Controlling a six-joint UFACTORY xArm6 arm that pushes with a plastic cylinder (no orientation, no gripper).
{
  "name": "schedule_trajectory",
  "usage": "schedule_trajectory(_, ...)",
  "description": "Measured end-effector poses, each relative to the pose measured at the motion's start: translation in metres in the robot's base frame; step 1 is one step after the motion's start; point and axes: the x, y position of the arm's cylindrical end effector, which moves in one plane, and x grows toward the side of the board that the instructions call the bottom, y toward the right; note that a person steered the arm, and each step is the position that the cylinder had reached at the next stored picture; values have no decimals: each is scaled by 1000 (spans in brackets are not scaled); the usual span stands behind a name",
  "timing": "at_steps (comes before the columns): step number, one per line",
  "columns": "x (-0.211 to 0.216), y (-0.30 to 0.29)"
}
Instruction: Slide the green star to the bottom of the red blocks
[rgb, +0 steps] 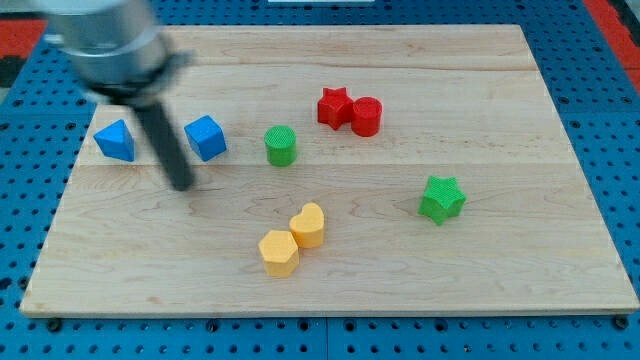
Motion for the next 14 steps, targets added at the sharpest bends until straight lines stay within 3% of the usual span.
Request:
schedule_trajectory(1, -1, 127)
schedule_trajectory(2, -40, 230)
schedule_trajectory(3, -42, 311)
schedule_trajectory(4, 27, 337)
schedule_trajectory(5, 60, 316)
schedule_trajectory(7, -5, 227)
schedule_trajectory(9, 38, 263)
schedule_trajectory(10, 40, 231)
schedule_trajectory(12, -18, 156)
schedule_trajectory(13, 3, 171)
schedule_trajectory(14, 0, 149)
